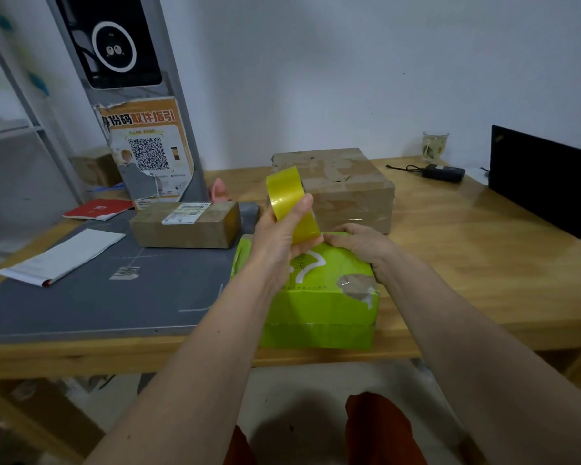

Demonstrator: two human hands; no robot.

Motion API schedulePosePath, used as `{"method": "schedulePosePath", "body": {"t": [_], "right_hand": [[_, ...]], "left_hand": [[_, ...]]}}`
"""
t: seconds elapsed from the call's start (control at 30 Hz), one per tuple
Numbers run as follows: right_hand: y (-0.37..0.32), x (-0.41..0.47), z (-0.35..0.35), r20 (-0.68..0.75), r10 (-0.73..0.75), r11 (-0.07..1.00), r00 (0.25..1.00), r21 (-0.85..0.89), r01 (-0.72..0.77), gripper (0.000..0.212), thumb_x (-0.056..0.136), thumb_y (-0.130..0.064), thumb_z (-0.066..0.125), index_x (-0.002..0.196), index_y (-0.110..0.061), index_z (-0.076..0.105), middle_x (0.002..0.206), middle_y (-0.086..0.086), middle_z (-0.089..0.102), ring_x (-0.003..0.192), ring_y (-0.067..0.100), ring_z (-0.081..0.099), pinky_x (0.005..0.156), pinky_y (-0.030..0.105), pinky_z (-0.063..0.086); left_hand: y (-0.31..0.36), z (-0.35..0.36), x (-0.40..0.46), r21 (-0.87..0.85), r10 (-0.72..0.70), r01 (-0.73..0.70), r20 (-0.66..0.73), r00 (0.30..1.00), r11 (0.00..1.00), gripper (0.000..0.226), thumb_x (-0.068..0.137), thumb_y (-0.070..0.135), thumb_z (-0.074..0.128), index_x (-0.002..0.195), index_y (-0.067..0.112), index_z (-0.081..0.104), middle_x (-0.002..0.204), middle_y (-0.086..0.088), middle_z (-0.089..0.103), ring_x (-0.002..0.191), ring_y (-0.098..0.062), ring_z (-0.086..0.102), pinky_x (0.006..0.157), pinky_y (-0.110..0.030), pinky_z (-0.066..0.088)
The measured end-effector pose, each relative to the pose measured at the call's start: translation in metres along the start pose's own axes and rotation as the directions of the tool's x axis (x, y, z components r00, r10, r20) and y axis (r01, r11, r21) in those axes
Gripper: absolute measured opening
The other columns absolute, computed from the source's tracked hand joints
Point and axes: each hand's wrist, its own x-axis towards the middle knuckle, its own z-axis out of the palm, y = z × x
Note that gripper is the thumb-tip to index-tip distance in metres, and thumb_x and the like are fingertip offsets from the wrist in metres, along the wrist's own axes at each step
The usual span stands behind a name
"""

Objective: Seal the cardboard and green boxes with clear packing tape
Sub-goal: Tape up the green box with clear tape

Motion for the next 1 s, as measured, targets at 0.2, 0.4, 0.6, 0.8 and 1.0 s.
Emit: {"method": "schedulePosePath", "body": {"t": [0.2,0.4,0.6,0.8,1.0], "right_hand": [[0.001,-0.011,-0.004,-0.066,-0.001,0.997,0.998,0.072,0.006,0.046,0.095,-0.04,0.056,0.124,-0.005,0.059,0.113,0.012,0.067,0.099,0.027,0.065,0.092,0.044,0.052],[-0.03,-0.042,-0.012,-0.054,-0.292,0.943,0.955,0.152,0.297,0.033,0.093,-0.049,0.055,0.113,-0.023,0.062,0.119,-0.002,0.064,0.113,0.017,0.059,0.097,0.038,0.047],[-0.047,-0.082,-0.039,-0.013,-0.406,0.866,0.914,0.316,0.389,0.04,0.079,-0.034,0.073,0.112,-0.013,0.066,0.103,0.012,0.069,0.091,0.024,0.065,0.074,0.04,0.051],[-0.032,-0.098,-0.088,-0.154,-0.381,0.791,0.912,0.457,0.407,0.049,0.075,-0.022,0.068,0.119,0.0,0.062,0.107,0.015,0.07,0.093,0.024,0.069,0.079,0.035,0.058],[0.0,-0.097,-0.116,-0.224,-0.335,0.751,0.915,0.524,0.403,0.072,0.064,-0.026,0.076,0.126,0.002,0.055,0.122,0.021,0.064,0.113,0.03,0.063,0.094,0.043,0.053]], "left_hand": [[0.003,0.002,-0.008,-0.032,0.029,-0.03,-0.025,0.999,0.999,0.02,0.087,0.024,0.071,0.106,0.021,0.065,0.118,-0.011,0.068,0.11,-0.03,0.065,0.086,-0.047,0.058],[0.003,0.026,-0.021,0.071,0.138,-0.144,0.08,0.987,0.987,0.028,0.087,0.021,0.071,0.114,0.014,0.066,0.106,-0.005,0.072,0.097,-0.021,0.07,0.077,-0.039,0.06],[-0.005,0.081,-0.028,0.309,0.338,-0.391,0.213,0.917,0.867,0.037,0.066,0.034,0.084,0.1,0.029,0.072,0.132,-0.009,0.056,0.106,-0.026,0.067,0.079,-0.044,0.06],[-0.043,0.132,-0.035,0.503,0.298,-0.332,0.151,0.943,0.798,0.067,0.06,0.012,0.09,0.115,0.027,0.055,0.143,-0.007,0.035,0.129,-0.02,0.044,0.084,-0.018,0.051],[-0.094,0.162,-0.036,0.297,-0.043,0.066,-0.083,0.996,0.953,0.081,0.06,0.006,0.083,0.125,0.033,0.044,0.123,0.002,0.051,0.108,-0.022,0.059,0.092,-0.044,0.055]]}}
